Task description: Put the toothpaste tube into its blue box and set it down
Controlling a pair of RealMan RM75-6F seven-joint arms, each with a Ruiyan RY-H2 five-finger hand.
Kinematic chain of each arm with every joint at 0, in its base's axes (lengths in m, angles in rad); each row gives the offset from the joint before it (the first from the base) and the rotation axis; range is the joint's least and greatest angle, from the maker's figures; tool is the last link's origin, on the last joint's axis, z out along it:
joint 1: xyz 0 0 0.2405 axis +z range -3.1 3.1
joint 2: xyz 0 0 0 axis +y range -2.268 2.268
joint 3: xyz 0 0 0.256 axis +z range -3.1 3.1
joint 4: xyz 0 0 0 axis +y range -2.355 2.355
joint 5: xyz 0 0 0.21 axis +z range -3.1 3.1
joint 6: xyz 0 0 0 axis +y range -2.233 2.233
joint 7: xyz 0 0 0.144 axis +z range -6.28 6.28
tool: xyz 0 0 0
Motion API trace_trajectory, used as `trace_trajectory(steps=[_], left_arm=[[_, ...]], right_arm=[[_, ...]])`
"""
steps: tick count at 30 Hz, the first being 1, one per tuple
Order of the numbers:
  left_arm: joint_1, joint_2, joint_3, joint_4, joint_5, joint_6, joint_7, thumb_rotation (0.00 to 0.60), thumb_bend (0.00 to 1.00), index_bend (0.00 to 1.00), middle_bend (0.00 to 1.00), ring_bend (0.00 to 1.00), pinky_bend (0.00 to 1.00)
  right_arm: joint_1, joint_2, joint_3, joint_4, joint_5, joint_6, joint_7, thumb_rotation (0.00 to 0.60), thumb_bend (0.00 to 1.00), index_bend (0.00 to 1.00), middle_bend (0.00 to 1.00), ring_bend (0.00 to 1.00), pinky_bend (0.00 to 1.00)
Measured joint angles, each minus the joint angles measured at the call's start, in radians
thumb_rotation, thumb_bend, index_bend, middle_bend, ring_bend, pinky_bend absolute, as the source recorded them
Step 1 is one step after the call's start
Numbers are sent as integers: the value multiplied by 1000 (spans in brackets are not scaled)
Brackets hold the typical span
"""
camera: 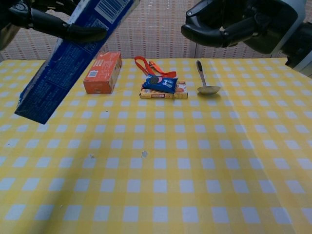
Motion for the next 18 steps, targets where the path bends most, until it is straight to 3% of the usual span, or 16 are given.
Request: trace_trajectory(steps=[18], left_arm=[[-9, -3, 0, -8, -1, -10, 21, 600, 161, 510, 679, 506, 306]], right_arm=[[62, -39, -29, -11, 0, -92, -53, 600, 408, 0, 868, 882, 992]])
